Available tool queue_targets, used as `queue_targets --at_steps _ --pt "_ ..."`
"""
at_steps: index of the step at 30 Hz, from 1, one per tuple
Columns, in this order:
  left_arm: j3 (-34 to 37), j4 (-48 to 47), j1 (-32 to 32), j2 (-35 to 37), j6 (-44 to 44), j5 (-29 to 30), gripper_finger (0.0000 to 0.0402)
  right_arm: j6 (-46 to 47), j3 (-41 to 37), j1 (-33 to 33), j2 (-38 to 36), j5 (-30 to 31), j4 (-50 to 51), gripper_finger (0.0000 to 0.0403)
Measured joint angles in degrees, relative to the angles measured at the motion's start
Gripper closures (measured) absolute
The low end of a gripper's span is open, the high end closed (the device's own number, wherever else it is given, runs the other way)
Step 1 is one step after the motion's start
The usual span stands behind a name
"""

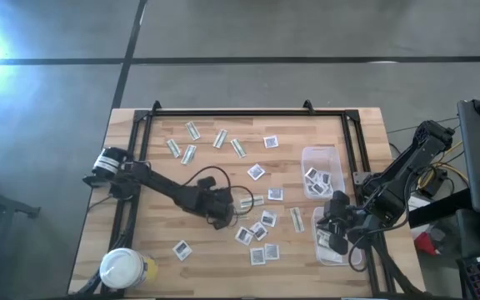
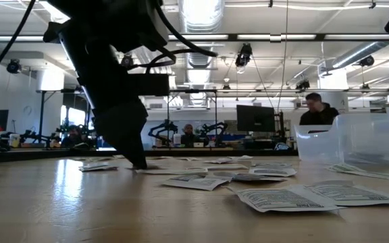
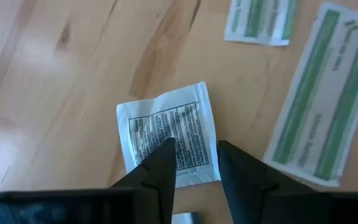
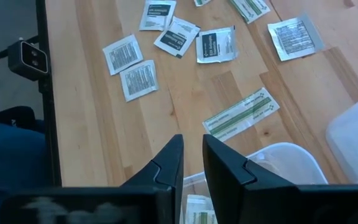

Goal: Pick & Place First Aid Supplies
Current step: Put the towelette pack into the top bin

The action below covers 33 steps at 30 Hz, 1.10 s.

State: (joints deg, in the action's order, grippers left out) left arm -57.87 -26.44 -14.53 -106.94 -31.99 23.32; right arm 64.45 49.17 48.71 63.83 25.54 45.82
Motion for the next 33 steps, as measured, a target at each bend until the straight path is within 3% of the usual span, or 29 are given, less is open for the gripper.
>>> queue_targets --at_steps 11,22,30,33 --pt "0.70 -0.45 0.53 0.01 4.16 -0.94 0.0395 -0.15 0.00 0.02 0.00 -0.02 -0.39 0.0342" --pt "-1.05 -0.33 -1.73 4.44 6.58 -0.52 0.0401 -1.05 0.00 0.00 0.00 0.00 -1.87 0.0349" --pt "-1.32 6.83 -4.10 10.42 9.97 -0.90 0.0401 -6.31 -0.09 0.02 0.00 -0.01 -5.79 0.0350" --pt "-1.38 13.04 -4.75 11.97 12.33 -3.76 0.0401 -9.87 -0.73 0.02 0.00 0.00 -8.71 0.0349"
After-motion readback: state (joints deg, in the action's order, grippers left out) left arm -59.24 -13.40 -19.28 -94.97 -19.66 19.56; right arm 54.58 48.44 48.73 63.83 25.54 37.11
